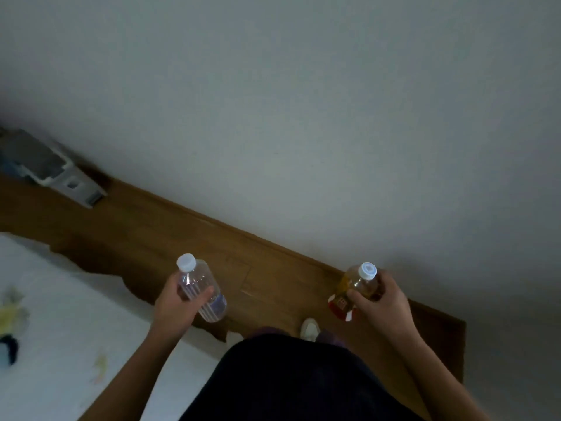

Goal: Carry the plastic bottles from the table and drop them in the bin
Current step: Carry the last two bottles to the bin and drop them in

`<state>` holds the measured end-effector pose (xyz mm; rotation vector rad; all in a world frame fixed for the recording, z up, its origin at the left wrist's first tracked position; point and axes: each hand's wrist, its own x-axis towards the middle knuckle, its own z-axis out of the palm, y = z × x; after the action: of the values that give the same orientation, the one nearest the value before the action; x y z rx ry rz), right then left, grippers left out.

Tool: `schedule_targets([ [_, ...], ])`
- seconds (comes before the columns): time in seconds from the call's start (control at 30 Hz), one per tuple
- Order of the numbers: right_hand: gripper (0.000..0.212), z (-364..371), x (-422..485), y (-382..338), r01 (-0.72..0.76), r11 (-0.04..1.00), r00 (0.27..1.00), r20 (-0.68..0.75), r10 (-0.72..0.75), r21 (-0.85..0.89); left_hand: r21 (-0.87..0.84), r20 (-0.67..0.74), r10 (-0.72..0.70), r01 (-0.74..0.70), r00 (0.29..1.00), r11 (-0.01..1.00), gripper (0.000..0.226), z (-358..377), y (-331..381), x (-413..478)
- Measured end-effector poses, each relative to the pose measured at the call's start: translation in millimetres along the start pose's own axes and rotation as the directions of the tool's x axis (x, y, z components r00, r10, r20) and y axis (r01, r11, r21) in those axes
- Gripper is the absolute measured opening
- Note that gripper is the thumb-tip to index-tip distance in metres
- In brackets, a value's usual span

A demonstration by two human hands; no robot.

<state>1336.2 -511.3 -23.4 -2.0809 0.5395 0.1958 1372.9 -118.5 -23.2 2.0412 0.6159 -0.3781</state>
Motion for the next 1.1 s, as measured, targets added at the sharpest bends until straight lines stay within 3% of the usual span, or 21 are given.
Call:
schedule_targets([
  [0.2, 0.059, 57, 104, -103, 0.196, 0.980, 0.930, 0.318, -0.182, -0.012, -0.084, -0.294, -0.165, 0.146, 0.942, 0.986, 0.062, -35, -22, -8],
  [0.43, 0.062, 166, 181, -205, 0.388, 0.921, 0.771, 0.558, -0.306, -0.032, -0.284, -0.439, -0.391, 0.287, 0.809, 0.915, 0.068, -72, -56, 12],
  [0.57, 0.063, 218, 214, -249, 0.409, 0.911, 0.743, 0.600, -0.298, -0.054, -0.334, -0.449, -0.439, 0.310, 0.778, 0.890, 0.084, -103, -60, 54],
  [0.67, 0.060, 245, 236, -272, 0.403, 0.912, 0.751, 0.599, -0.278, -0.081, -0.326, -0.430, -0.436, 0.314, 0.791, 0.892, 0.070, -131, -49, 98],
  [0.8, 0.057, 271, 270, -299, 0.382, 0.918, 0.775, 0.578, -0.258, -0.103, -0.272, -0.427, -0.382, 0.286, 0.820, 0.919, 0.079, -173, -26, 160],
  [0.87, 0.057, 283, 286, -313, 0.359, 0.925, 0.789, 0.570, -0.229, -0.125, -0.274, -0.444, -0.350, 0.248, 0.825, 0.929, 0.070, -194, -12, 188],
  [0.97, 0.055, 314, 311, -340, 0.347, 0.926, 0.778, 0.596, -0.197, -0.147, -0.276, -0.478, -0.319, 0.205, 0.819, 0.939, 0.058, -225, 4, 231],
  [1.1, 0.054, 380, 346, -395, 0.389, 0.908, 0.746, 0.632, -0.209, -0.159, -0.294, -0.522, -0.330, 0.198, 0.786, 0.935, 0.063, -265, 11, 279],
])
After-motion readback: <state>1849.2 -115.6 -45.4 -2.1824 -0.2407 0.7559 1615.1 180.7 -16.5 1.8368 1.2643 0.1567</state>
